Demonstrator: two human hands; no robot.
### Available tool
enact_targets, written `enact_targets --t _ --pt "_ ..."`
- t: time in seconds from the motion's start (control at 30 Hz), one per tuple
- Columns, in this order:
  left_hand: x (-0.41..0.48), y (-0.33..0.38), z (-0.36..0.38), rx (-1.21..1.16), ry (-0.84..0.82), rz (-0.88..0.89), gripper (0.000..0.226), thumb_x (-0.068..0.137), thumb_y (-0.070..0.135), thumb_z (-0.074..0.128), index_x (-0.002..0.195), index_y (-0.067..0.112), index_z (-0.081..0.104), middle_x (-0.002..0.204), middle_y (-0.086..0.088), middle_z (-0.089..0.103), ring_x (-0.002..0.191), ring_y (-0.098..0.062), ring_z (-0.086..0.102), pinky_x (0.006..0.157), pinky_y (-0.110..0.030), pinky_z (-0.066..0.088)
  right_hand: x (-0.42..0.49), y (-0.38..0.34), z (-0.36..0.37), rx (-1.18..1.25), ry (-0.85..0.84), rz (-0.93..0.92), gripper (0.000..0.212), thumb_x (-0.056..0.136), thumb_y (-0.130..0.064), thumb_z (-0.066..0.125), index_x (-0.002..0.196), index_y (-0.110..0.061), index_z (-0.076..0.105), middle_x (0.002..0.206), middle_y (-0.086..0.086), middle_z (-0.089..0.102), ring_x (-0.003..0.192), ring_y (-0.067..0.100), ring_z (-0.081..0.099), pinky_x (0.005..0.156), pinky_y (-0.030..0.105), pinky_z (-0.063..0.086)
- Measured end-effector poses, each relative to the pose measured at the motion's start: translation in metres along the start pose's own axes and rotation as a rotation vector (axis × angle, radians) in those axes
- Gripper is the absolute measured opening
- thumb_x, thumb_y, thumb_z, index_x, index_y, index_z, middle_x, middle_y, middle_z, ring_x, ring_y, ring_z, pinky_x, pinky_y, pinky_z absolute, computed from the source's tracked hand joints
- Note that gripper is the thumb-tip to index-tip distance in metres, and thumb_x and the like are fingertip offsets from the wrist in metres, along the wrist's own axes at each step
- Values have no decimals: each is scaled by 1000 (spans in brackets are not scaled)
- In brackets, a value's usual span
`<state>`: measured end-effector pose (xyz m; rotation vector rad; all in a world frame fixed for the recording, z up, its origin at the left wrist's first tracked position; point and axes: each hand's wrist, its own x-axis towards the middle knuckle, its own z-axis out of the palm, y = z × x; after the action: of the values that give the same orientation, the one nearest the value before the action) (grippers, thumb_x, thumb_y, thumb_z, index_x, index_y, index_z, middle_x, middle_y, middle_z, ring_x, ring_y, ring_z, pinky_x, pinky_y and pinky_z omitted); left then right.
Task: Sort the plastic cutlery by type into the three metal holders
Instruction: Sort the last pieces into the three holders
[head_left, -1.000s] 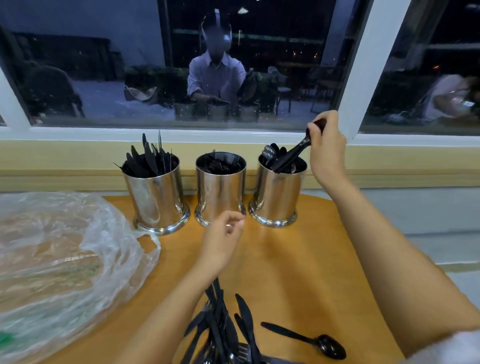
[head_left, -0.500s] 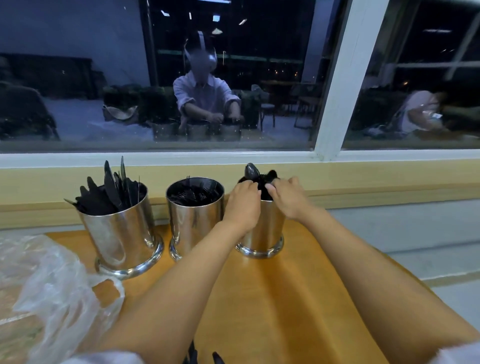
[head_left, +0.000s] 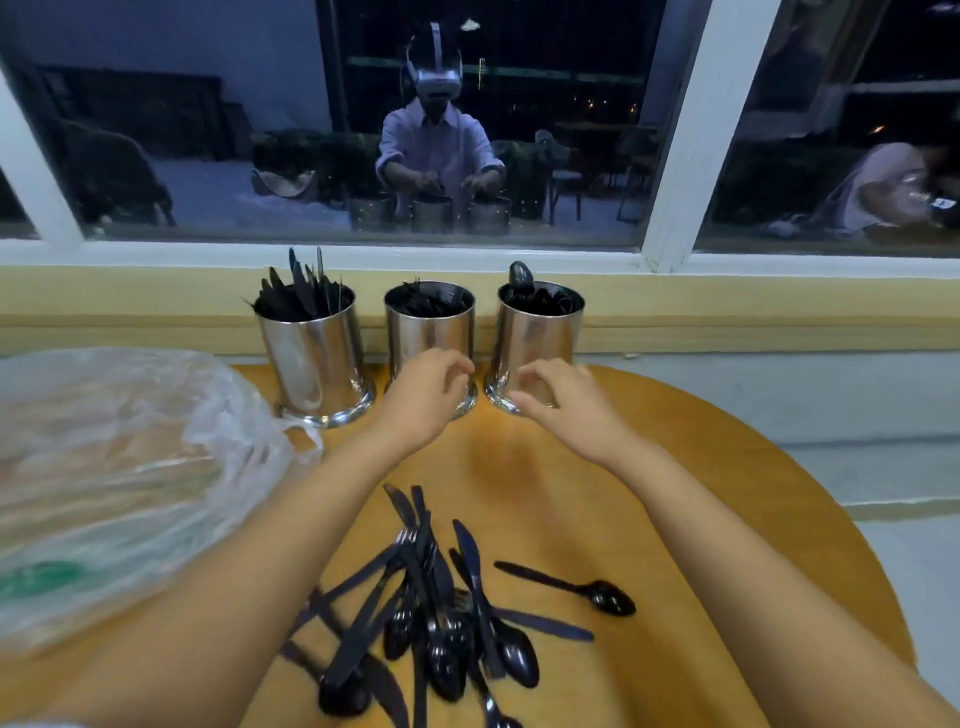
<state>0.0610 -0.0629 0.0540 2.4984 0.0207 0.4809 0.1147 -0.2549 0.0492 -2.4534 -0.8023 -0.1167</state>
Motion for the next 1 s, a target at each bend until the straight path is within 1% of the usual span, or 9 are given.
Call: enact_targets --t 0.07,0.13,0.2,0.23,0.3,0.4,0.5,0.83,1.0 --pt "-50 -20 -4 20 -12 -36 23 100 18 53 119 13 66 120 -4 65 114 -20 57 93 -27 40 -46 -14 25 7 -144 30 49 93 -56 50 134 -30 50 137 -4 50 129 23 37 107 41 33" --pt "-98 -40 -5 35 -43 -93 25 99 30 54 119 20 65 123 0 63 119 -18 54 98 -29 39 -87 -25 46 -27 -280 63 63 88 -70 43 141 -36 40 148 -5 39 137 25 29 113 48 27" --pt "-143 -53 -6 82 -114 -204 46 93 60 45 125 30 60 134 2 56 128 -21 48 108 -39 37 -122 -32 62 -71 -373 78 81 79 -83 31 148 -42 25 158 -6 24 144 30 18 117 53 20" --pt "-165 -58 -7 139 -149 -259 64 84 76 34 130 38 55 143 2 49 135 -24 41 112 -46 32 -137 -34 68 -80 -393 89 87 74 -88 26 150 -46 17 161 -7 14 147 33 10 118 55 15" --pt "-201 -66 -7 255 -216 -330 90 65 93 13 141 51 38 158 3 29 146 -31 21 118 -54 16 -162 -35 79 -80 -403 99 91 67 -93 23 148 -55 3 163 -10 -5 149 36 -5 119 57 4" --pt "-235 -70 1 296 -301 -345 98 51 103 0 142 68 9 165 5 1 150 -37 -4 119 -58 -4 -185 -41 98 -157 -400 48 86 69 -93 26 143 -62 -6 161 -10 -18 146 40 -18 117 59 -8" --pt "-240 -70 17 346 -311 -321 90 52 102 -6 138 73 -2 166 6 -5 149 -41 -12 117 -61 -12 -183 -41 113 -252 -364 12 80 75 -90 26 144 -62 -6 162 -8 -14 145 44 -18 114 63 -12" --pt "-151 -79 54 360 -288 -295 109 51 99 -12 150 57 8 166 4 2 149 -40 -9 118 -59 -11 -84 -3 126 -276 -275 56 74 85 -80 24 151 -46 15 162 -11 13 148 36 2 117 61 -4" --pt "-102 -84 64 304 -276 -321 95 68 92 7 152 49 16 165 2 8 150 -35 -6 118 -58 -11 -47 12 127 -180 -197 76 66 89 -74 32 148 -46 25 159 -12 23 148 29 7 119 54 -5"
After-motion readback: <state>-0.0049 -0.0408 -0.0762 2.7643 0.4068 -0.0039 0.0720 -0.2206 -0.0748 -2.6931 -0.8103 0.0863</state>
